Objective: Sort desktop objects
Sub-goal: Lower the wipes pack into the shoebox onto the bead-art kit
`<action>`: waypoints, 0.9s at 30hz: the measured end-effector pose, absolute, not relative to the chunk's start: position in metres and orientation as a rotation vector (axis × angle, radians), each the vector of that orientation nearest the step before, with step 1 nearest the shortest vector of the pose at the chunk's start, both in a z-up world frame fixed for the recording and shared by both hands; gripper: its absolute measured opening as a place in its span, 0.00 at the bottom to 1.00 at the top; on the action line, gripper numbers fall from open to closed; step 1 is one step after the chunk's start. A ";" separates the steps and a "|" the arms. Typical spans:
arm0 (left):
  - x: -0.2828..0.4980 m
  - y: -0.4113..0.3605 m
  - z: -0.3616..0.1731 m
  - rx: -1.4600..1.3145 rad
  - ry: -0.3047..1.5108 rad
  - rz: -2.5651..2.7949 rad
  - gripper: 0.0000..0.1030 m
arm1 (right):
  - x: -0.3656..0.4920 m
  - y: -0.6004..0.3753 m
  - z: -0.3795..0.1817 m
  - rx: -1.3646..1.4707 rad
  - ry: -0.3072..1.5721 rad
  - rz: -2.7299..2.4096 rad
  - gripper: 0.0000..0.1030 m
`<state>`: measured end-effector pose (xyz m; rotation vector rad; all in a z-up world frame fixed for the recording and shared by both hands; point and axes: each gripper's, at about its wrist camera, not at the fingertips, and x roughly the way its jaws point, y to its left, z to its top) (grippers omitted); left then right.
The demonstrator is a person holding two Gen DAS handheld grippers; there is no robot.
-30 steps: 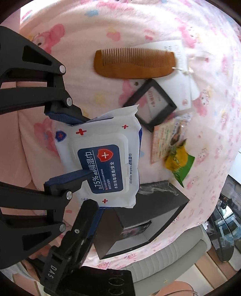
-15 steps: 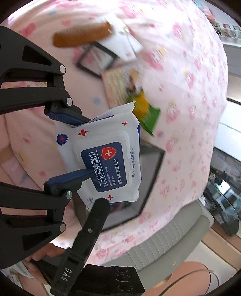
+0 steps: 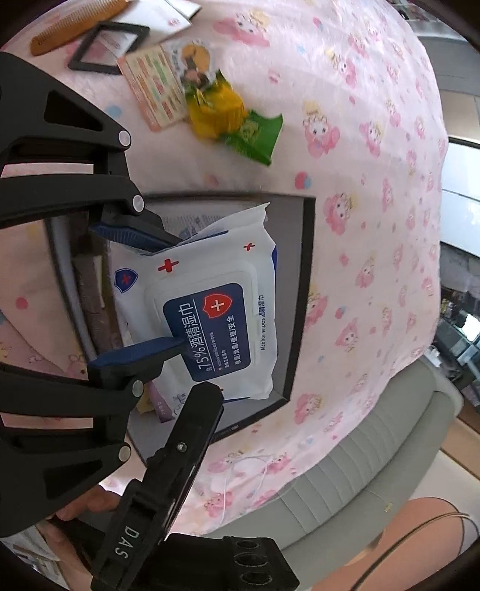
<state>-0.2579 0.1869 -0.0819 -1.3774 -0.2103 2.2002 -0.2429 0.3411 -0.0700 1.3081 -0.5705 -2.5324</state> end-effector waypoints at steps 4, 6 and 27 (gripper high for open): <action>-0.271 0.195 -0.103 -1.442 -0.231 2.170 0.46 | -0.255 0.349 -0.088 1.375 -0.595 -2.519 0.38; -0.276 0.199 -0.112 -1.469 -0.223 2.174 0.46 | -0.261 0.353 -0.097 1.408 -0.608 -2.511 0.38; -0.268 0.202 -0.103 -1.541 0.009 2.310 0.46 | -0.247 0.387 -0.100 1.516 -0.612 -2.574 0.38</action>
